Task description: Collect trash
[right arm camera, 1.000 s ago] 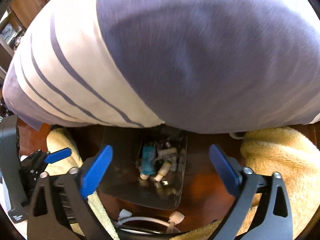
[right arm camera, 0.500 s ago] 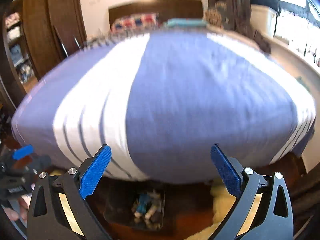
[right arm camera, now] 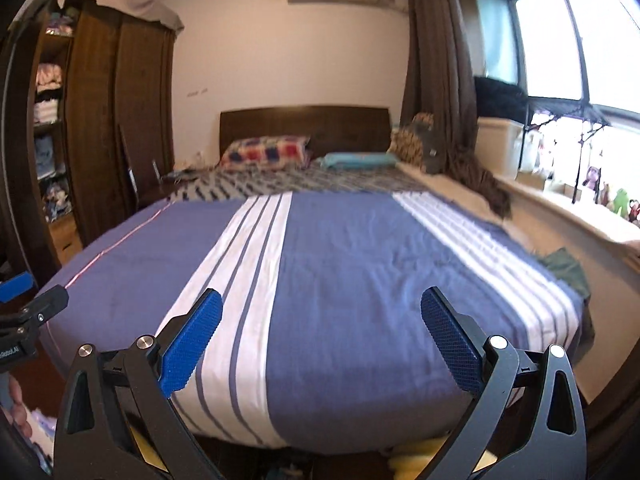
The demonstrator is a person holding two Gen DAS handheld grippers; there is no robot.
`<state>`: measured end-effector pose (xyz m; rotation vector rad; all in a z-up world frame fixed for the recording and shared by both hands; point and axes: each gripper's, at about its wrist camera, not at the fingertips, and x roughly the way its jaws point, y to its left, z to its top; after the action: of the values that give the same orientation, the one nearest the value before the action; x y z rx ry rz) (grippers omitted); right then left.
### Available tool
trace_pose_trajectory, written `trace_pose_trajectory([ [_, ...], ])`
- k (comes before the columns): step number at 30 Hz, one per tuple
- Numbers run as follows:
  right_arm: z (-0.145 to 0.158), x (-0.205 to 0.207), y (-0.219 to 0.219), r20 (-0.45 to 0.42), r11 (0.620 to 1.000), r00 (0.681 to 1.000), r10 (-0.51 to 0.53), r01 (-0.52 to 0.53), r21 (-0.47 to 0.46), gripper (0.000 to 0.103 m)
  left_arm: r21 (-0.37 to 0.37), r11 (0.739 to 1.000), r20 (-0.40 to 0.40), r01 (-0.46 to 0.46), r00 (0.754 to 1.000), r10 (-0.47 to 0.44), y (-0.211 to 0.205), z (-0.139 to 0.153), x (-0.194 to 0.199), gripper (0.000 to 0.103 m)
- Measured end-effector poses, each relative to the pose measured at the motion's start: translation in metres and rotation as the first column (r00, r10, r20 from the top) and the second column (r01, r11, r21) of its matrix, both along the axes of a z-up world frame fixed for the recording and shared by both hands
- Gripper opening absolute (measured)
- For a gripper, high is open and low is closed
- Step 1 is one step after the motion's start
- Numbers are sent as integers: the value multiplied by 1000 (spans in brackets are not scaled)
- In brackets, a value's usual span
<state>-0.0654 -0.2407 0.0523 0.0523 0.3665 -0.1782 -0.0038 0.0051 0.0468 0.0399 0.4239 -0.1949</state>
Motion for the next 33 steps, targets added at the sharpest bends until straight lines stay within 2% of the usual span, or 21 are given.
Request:
trace_pose_trajectory([
  [6, 12, -5, -2, 21, 999, 999, -44, 44, -1, 100, 7, 1000, 31, -8, 999, 8, -4, 12, -9, 95],
  [17, 5, -3, 6, -9, 999, 999, -41, 41, 4, 100, 25, 1000, 40, -13, 999, 12, -4, 11, -14, 95],
  [33, 7, -3, 12, -4, 1000, 1000, -30, 30, 4, 100, 12, 1000, 51, -24, 998, 23, 2, 15, -15, 95],
])
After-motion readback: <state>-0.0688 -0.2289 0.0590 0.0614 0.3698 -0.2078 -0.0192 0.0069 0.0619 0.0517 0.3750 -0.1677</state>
